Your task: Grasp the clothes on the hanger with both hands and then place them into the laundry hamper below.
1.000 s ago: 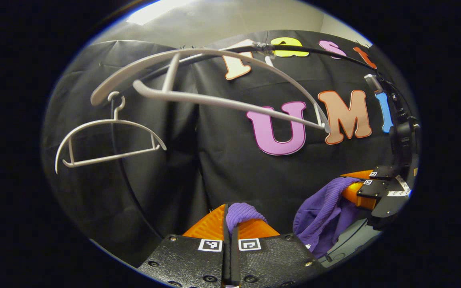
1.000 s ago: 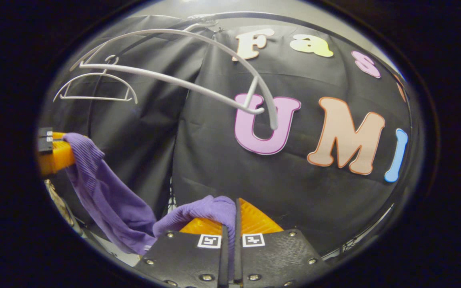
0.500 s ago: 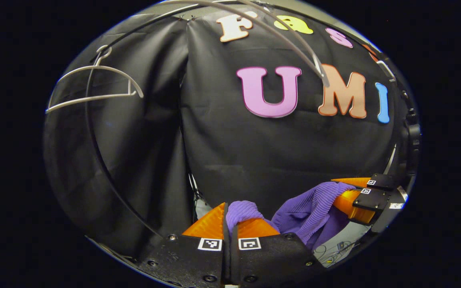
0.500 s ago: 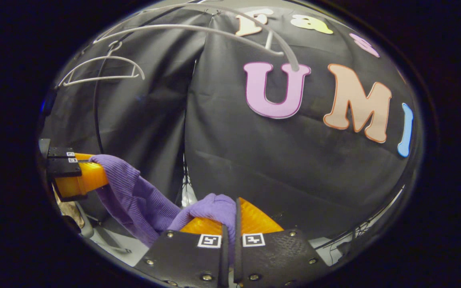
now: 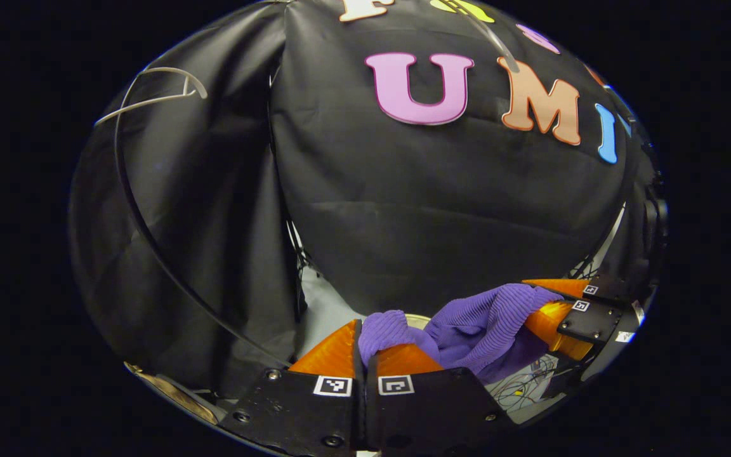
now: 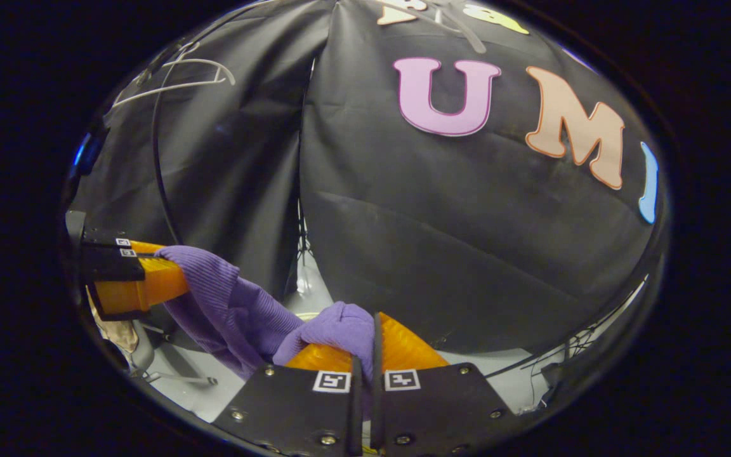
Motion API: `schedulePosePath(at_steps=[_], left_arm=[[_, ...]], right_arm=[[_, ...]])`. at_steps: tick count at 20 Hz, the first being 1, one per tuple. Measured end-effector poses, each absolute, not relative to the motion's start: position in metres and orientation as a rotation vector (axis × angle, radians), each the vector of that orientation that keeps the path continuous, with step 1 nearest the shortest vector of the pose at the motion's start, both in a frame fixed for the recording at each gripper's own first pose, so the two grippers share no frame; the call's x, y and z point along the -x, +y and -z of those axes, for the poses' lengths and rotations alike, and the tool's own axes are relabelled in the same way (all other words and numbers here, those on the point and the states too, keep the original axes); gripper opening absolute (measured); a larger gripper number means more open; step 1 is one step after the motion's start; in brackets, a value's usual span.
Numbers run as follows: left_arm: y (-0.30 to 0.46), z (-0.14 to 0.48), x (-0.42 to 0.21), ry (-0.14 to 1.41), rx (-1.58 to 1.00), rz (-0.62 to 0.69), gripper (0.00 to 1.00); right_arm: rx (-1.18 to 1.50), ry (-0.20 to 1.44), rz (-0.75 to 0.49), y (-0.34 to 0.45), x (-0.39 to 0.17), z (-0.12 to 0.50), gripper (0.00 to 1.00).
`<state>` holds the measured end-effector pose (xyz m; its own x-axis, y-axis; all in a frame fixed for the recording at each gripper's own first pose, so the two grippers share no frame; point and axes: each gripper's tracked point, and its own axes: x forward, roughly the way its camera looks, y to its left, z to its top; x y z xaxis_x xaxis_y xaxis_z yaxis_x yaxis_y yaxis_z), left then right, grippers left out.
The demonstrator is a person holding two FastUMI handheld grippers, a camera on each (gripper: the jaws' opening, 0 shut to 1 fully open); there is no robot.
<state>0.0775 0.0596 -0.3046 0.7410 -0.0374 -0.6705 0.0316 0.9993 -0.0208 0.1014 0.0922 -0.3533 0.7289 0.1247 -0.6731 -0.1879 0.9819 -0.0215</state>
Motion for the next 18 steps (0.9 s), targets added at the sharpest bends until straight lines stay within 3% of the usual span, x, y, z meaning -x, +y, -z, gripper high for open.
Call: schedulePosePath(at_steps=[8,18], left_arm=[[0.056,0.361,-0.043,0.939,0.068,0.05,0.01],[0.055,0.389,-0.033,1.043,0.101,0.037,0.02]], right_arm=[[0.055,0.917,-0.165,0.098,-0.07,0.397,0.04],[0.046,1.043,-0.161,0.094,-0.045,0.419,0.06]])
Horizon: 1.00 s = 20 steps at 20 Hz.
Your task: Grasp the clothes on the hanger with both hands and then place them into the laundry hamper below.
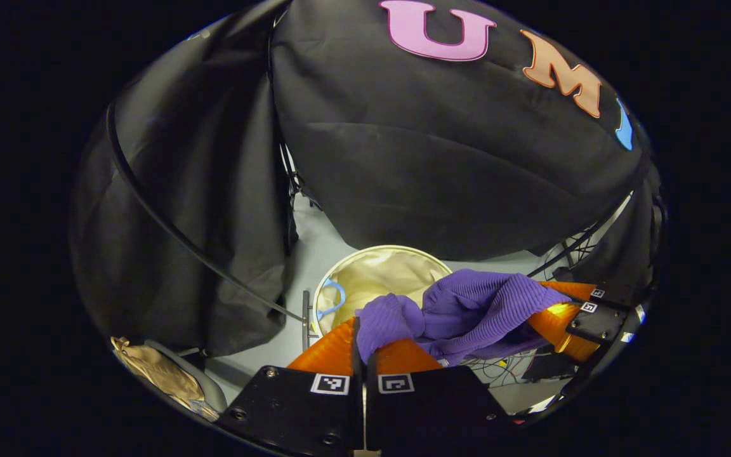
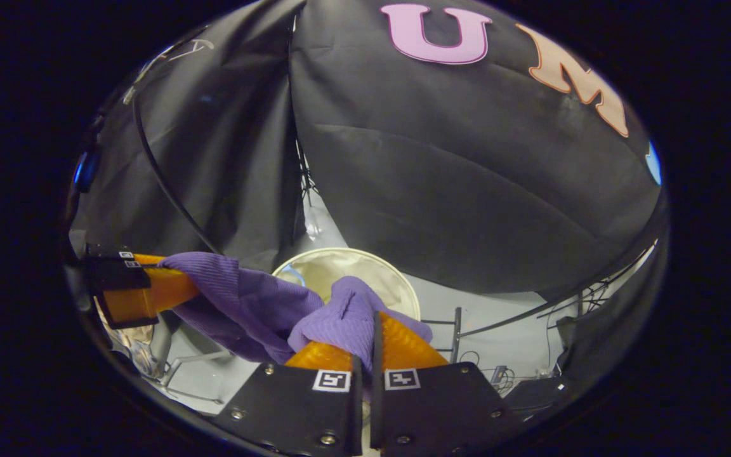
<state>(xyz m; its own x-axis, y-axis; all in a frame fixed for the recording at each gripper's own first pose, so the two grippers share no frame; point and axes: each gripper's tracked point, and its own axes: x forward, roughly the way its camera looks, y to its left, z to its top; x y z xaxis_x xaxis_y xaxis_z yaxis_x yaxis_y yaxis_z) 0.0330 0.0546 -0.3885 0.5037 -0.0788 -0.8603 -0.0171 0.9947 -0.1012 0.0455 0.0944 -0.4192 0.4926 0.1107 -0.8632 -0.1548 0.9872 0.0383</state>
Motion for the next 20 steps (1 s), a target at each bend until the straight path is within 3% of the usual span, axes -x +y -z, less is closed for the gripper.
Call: schedulePosePath(at_steps=[1,5,6,7,9,10,11,20], left_arm=[[0.054,0.393,-0.033,1.053,0.11,0.041,0.01],[0.047,0.397,-0.028,1.074,0.117,0.046,0.11],[0.046,0.395,-0.028,1.071,0.119,0.047,0.07],[0.046,0.393,-0.029,1.071,0.12,0.047,0.13],[0.046,0.391,-0.032,1.075,0.117,0.046,0.12],[0.046,0.39,-0.032,1.079,0.115,0.045,0.19],[0.047,0.392,-0.029,1.08,0.114,0.044,0.12],[0.047,0.388,-0.026,1.045,0.112,0.066,0.12]], right_arm=[[0.046,1.056,-0.165,0.097,-0.043,0.422,0.06],[0.047,1.108,-0.192,0.1,-0.032,0.435,0.09],[0.052,1.122,-0.198,0.098,-0.03,0.438,0.1],[0.053,1.135,-0.208,0.1,-0.026,0.442,0.1],[0.059,1.156,-0.219,0.1,-0.022,0.447,0.1],[0.054,1.165,-0.228,0.1,-0.021,0.448,0.1],[0.034,1.162,-0.235,0.103,-0.018,0.445,0.14],[-0.008,0.996,-0.182,0.092,-0.064,0.394,0.16]])
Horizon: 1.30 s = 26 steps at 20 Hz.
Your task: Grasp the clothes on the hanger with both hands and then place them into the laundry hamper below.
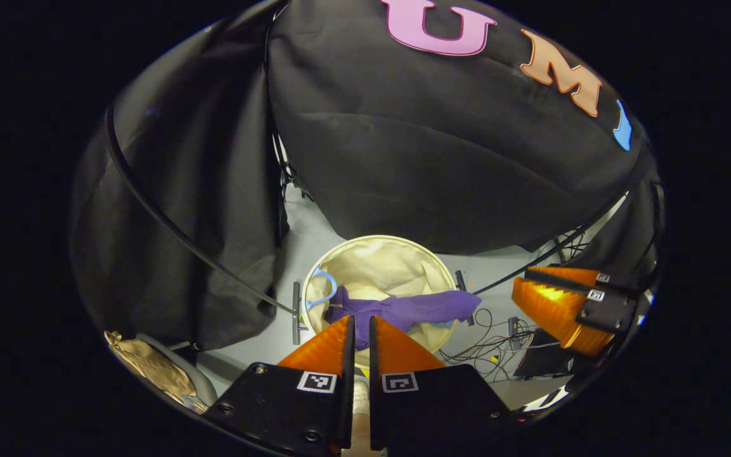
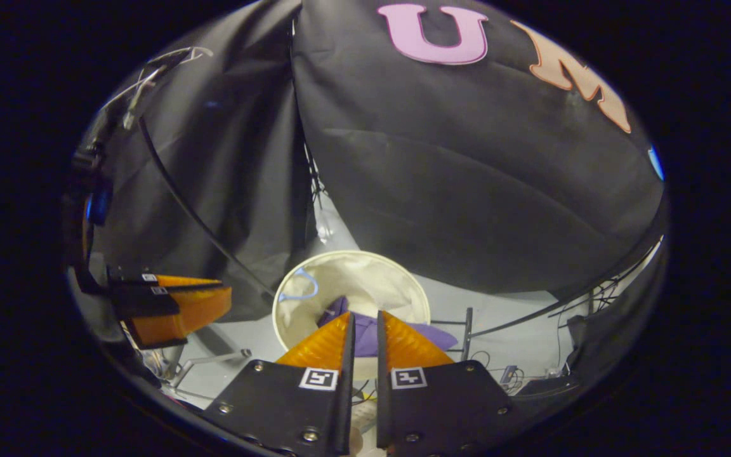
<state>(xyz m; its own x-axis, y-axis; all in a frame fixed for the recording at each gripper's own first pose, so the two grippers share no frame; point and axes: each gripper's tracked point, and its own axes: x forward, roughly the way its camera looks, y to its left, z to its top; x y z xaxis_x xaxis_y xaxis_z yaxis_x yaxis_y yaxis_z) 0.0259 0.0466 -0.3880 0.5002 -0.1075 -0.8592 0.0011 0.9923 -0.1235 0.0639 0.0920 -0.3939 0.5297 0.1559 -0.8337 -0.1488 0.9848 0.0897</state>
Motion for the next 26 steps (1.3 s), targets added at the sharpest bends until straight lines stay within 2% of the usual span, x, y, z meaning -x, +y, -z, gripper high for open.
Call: schedulePosePath(at_steps=[4,14,21,22,25,26], left_arm=[[0.039,0.346,-0.048,0.913,0.126,0.085,0.12],[0.003,0.158,-0.11,0.433,0.116,0.163,0.12],[-0.012,0.038,-0.109,0.184,0.102,0.223,0.11],[-0.014,0.025,-0.106,0.154,0.104,0.228,0.03],[-0.019,-0.01,-0.098,0.086,0.096,0.244,0.03],[-0.023,-0.019,-0.095,0.069,0.084,0.25,0.11]], right_arm=[[-0.011,0.866,-0.126,0.074,-0.09,0.346,0.16],[-0.012,0.461,0.016,0.025,-0.138,0.185,0.16],[0.029,0.223,0.097,-0.005,-0.116,0.062,0.16],[0.036,0.195,0.107,-0.008,-0.111,0.046,0.16],[0.043,0.117,0.129,-0.015,-0.101,0.007,0.18],[0.04,0.101,0.132,-0.015,-0.097,-0.003,0.18]])
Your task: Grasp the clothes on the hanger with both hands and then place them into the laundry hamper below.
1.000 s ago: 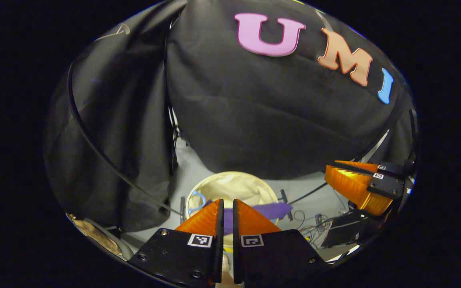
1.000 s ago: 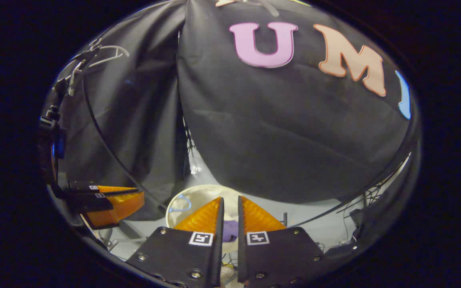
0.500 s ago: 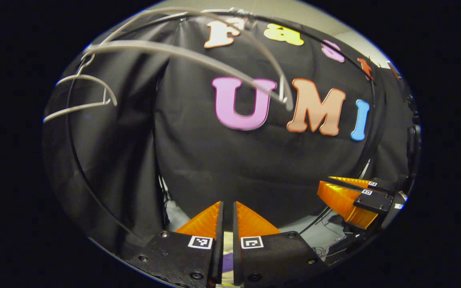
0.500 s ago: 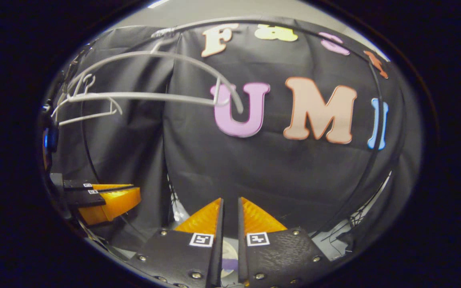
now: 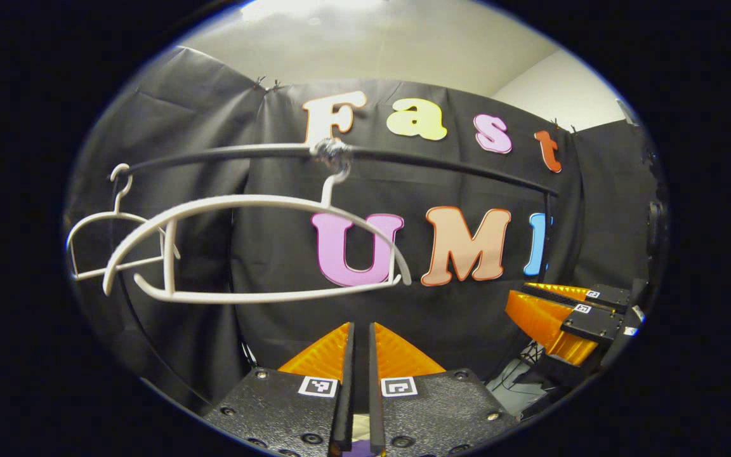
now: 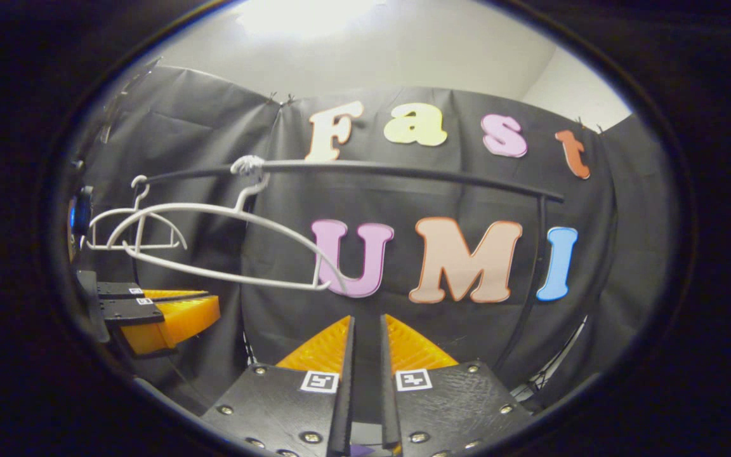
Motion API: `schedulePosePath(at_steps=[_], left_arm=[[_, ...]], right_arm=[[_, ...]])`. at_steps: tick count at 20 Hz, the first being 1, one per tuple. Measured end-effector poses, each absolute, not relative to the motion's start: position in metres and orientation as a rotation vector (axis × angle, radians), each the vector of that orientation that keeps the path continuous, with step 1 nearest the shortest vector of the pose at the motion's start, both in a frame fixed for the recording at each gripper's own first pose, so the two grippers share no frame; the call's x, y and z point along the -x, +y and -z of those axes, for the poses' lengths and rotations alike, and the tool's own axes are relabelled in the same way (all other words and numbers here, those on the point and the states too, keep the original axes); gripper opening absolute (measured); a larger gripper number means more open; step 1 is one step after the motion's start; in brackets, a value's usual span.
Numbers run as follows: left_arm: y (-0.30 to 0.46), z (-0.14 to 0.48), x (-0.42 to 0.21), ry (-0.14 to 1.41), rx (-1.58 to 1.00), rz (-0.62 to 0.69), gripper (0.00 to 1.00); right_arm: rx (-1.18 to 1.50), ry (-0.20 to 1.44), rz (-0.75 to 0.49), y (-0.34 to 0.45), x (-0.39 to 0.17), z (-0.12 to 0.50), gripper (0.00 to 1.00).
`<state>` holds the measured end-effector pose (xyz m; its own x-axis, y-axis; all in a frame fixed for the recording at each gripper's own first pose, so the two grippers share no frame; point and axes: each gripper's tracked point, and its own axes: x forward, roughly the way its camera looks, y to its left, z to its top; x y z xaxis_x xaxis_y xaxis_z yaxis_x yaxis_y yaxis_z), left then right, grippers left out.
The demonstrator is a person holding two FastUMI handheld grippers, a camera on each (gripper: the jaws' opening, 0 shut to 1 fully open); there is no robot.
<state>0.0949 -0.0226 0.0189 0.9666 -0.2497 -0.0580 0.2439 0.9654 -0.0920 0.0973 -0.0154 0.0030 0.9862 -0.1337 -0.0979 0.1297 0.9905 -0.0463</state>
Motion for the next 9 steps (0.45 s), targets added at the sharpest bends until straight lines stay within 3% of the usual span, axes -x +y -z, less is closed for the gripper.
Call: schedulePosePath(at_steps=[1,3,6,8,9], left_arm=[[-0.027,-0.026,-0.094,0.052,0.074,0.257,0.11],[-0.036,-0.042,-0.085,0.015,0.068,0.277,0.14],[-0.048,-0.057,-0.074,-0.019,0.077,0.305,0.45],[-0.054,-0.067,-0.071,-0.034,0.084,0.315,0.65],[-0.057,-0.071,-0.069,-0.044,0.089,0.317,0.65]], right_arm=[[0.037,0.085,0.141,-0.019,-0.092,-0.011,0.17],[0.027,0.055,0.151,-0.022,-0.084,-0.025,0.29],[0.03,0.029,0.157,-0.027,-0.075,-0.038,0.39],[0.03,0.017,0.159,-0.032,-0.067,-0.045,0.54],[0.027,0.013,0.165,-0.035,-0.064,-0.048,0.65]])
